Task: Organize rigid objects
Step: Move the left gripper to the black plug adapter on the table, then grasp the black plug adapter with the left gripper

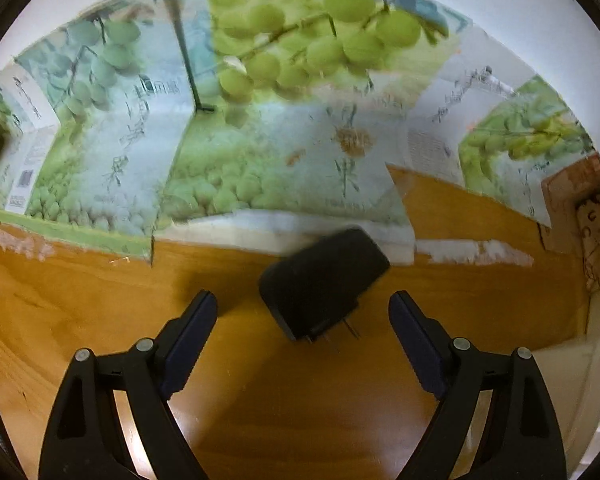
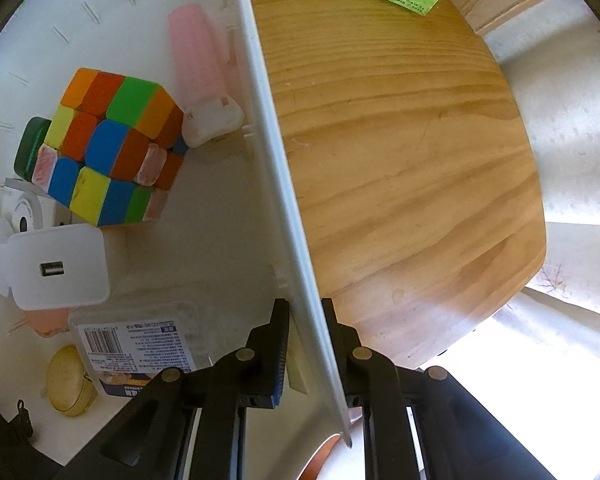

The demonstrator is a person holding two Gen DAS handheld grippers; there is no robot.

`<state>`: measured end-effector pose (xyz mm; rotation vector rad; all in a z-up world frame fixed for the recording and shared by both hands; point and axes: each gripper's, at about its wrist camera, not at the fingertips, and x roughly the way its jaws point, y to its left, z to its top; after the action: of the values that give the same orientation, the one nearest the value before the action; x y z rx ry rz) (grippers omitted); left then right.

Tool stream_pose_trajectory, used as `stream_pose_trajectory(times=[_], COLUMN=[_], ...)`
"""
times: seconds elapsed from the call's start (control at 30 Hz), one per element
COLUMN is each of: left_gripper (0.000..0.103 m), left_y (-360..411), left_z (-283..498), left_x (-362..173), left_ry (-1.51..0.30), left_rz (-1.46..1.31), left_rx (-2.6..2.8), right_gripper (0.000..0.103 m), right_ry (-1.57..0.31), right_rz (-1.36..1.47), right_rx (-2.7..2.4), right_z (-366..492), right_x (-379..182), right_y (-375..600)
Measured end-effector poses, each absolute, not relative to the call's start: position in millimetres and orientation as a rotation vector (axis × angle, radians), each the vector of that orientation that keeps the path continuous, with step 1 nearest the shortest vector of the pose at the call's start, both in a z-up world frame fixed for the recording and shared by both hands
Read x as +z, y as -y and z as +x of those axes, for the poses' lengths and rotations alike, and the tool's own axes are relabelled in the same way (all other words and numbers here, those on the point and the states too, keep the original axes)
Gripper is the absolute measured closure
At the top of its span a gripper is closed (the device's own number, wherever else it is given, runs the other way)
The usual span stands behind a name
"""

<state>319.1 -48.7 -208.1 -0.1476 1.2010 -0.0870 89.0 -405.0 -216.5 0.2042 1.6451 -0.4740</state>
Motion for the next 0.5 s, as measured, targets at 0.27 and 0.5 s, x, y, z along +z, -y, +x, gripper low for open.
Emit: stream_pose_trajectory(times=[0.27,0.5], left_gripper=[0.038,0.049], left_y=[41.5,42.3], left_z=[319.8,321.5], left_x=[-201.3,-195.7], left_ry=[-1.138,-1.124], left_rz=[-0.157,-0.153], left_rx=[-0.120,-0.133], right_gripper=[0.087,0.086], right_ry=[-1.665,-1.663], right_rz=[0.191,0.184], right_rx=[-0.491,-0.504], right_z=[91.7,95.6], right_x=[-215.4,-216.9], right_y=[404.1,401.5])
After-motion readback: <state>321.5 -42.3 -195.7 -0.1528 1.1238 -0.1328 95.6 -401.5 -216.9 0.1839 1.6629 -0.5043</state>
